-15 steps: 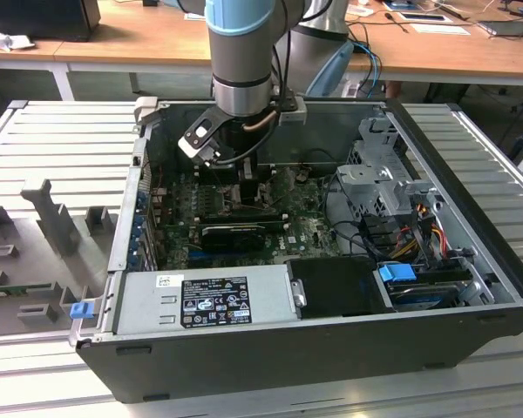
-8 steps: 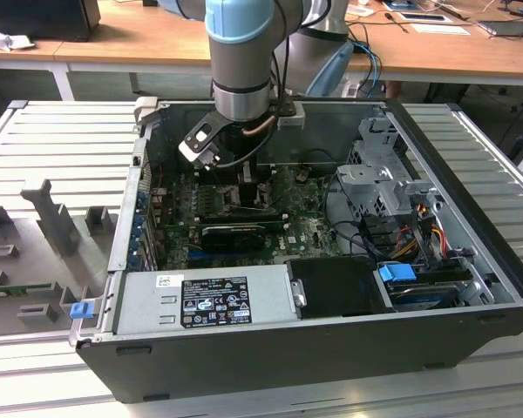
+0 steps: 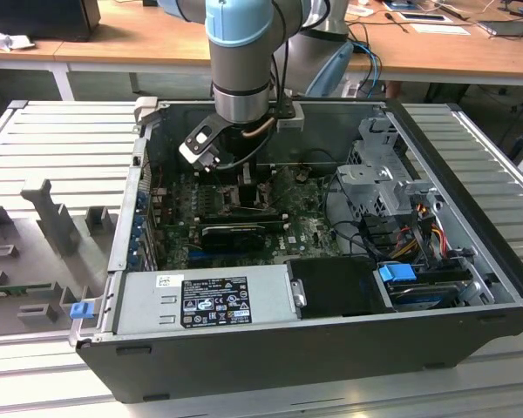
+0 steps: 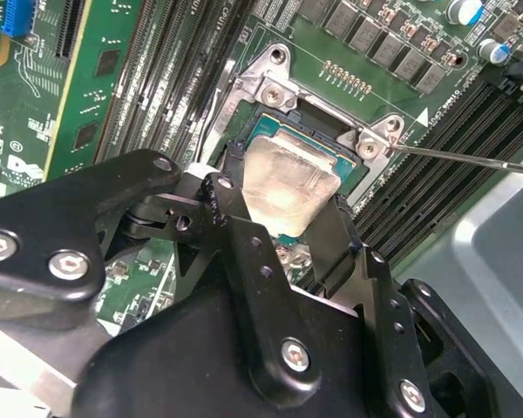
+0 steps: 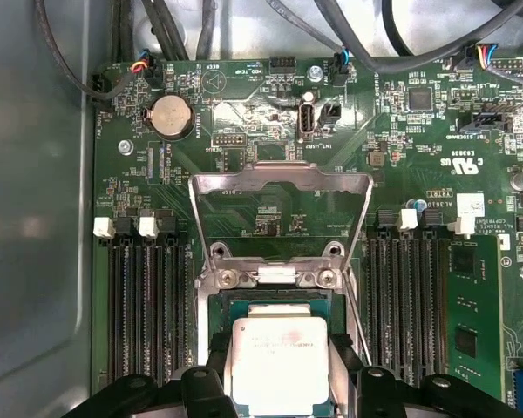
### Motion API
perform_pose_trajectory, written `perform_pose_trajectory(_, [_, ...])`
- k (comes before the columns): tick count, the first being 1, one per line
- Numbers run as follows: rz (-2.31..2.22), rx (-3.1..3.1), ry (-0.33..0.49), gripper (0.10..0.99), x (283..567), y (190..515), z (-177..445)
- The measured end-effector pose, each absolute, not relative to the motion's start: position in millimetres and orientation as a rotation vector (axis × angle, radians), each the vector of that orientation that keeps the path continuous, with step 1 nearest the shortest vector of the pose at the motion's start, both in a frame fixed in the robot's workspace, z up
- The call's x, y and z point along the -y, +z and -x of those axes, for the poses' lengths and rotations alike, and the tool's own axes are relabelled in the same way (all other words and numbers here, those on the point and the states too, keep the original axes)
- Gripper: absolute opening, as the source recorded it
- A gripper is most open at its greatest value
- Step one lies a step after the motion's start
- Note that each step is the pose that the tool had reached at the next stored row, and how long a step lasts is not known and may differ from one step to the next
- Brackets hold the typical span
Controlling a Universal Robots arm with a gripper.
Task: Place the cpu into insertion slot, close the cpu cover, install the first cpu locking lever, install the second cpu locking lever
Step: 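Place the cpu into insertion slot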
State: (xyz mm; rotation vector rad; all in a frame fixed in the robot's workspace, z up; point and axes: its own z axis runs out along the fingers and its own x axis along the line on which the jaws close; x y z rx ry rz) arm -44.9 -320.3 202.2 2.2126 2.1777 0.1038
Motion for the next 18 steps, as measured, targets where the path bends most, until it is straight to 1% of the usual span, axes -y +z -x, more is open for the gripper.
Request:
perform_pose_trajectory(5, [-2.212,-2.178,0.103,0.529,320.2,201.7,44.9])
perform_pose_trajectory(6, [-2.212,-2.178,0.103,0.541,320.2,201.6,44.9])
perform_pose_trajectory(7, [-2.212,-2.178,0.103,0.608,320.2,201.5,44.9])
perform_pose_trajectory(14, [-2.213,-2.178,0.103,0.608,320.2,206.3,44.9])
perform_pose_trajectory(15, [-2.213,-2.178,0.103,0.588,320.2,207.7,44.9])
perform_pose_trajectory(17, [-2.213,-2.178,0.103,0.463,320.2,209.0,44.9])
perform_pose_trajectory(18, [-2.213,-2.178,0.103,0.463,320.2,209.4,44.9])
